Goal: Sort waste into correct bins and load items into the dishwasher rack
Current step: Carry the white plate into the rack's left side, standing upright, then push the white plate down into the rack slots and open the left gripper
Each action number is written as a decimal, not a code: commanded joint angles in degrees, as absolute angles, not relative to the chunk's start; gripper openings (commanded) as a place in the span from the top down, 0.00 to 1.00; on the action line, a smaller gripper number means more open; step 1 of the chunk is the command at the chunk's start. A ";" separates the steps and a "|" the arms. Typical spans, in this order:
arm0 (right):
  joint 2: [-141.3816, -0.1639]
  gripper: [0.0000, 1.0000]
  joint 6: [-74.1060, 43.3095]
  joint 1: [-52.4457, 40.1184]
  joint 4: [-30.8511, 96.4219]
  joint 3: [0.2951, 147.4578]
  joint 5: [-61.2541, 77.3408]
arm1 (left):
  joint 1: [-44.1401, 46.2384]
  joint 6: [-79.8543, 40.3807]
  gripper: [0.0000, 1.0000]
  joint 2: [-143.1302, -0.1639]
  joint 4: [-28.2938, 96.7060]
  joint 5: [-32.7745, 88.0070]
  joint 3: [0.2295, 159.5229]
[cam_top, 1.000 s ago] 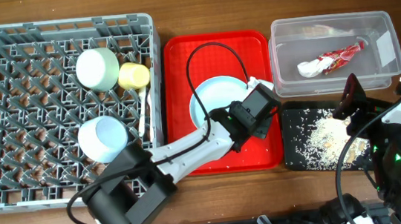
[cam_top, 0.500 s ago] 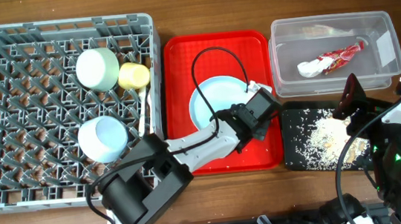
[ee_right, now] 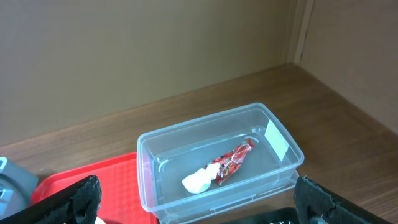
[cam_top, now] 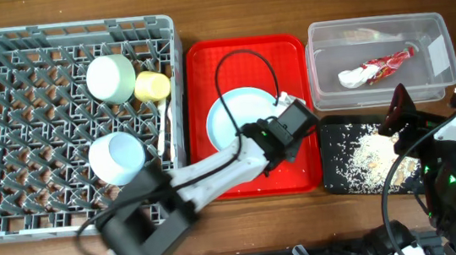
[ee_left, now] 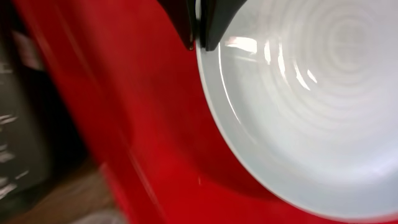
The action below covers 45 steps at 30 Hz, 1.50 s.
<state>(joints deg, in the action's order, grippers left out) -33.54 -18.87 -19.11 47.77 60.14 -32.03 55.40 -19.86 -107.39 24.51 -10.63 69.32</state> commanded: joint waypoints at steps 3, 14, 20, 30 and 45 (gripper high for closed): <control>-33.80 0.00 -19.55 -18.98 47.68 60.62 -32.95 | 50.85 -19.18 0.96 -88.47 37.95 -9.10 77.73; -33.80 0.00 -19.55 -18.98 47.66 60.62 -32.97 | 15.70 -10.22 0.96 -67.48 59.77 21.65 85.43; -33.80 0.00 -19.53 -18.98 47.66 60.62 -32.97 | -9.02 2.15 0.96 -66.72 71.88 40.25 85.41; -33.80 0.00 -19.53 -18.98 47.68 60.62 -32.95 | -22.98 18.02 0.96 -78.08 84.12 46.02 85.41; -33.80 0.00 -19.55 -18.98 47.66 60.62 -32.95 | -27.14 18.28 0.96 -88.88 77.87 46.09 85.41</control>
